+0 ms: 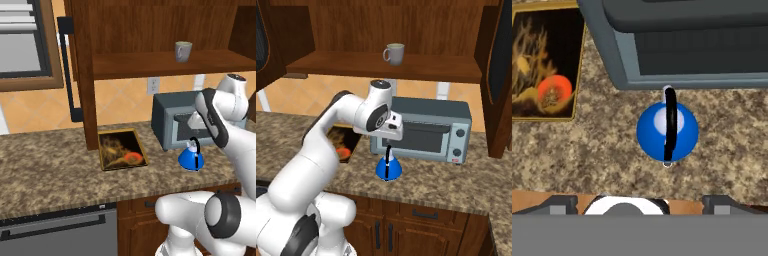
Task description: Pick the kettle from the counter and place it on the tray. Then pick the mug from the cabinet and place it on the tray. Then close the cabinet doors.
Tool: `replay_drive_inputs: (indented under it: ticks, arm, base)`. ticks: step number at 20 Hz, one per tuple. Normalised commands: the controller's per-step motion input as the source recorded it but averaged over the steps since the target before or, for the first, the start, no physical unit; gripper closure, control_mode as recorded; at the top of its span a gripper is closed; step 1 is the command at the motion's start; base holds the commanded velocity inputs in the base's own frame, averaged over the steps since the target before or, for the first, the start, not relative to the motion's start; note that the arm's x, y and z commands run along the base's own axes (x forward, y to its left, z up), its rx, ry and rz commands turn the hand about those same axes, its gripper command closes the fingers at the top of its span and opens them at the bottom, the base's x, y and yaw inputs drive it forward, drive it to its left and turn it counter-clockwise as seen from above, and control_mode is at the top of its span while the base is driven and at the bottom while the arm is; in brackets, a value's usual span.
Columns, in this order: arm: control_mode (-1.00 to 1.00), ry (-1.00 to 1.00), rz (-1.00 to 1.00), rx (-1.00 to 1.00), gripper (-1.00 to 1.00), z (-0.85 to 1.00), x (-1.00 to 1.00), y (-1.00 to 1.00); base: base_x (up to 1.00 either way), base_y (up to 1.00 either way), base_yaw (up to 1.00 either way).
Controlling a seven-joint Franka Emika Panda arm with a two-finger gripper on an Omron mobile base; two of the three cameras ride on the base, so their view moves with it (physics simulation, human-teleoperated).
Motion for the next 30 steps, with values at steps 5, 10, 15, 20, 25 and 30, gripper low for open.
replay_drive_inputs:
  ticks: [5, 10, 15, 20, 25, 30]
  arm:
    - [-1.00, 0.00, 0.00, 0.00, -1.00, -0.66, 0.00, -0.42]
    - [-1.00, 0.00, 0.00, 0.04, -1.00, -0.38, 0.20, -0.01]
    - [-1.00, 0.01, 0.00, 0.08, -1.00, -0.25, 0.34, 0.00]
    - [-1.00, 0.01, 0.00, 0.06, -1.00, -0.24, 0.36, 0.00]
    - [-1.00, 0.04, 0.00, 0.01, -1.00, -0.23, 0.32, 0.00]
    - [-1.00, 0.05, 0.00, 0.00, -1.00, -0.22, 0.23, 0.00]
  base:
    - [0.00, 0.00, 0.00]
    - [0.00, 0.00, 0.00]
    - [0.00, 0.00, 0.00]
    - [0.00, 0.00, 0.00]
    - [0.00, 0.00, 0.00]
    - [0.00, 0.00, 0.00]
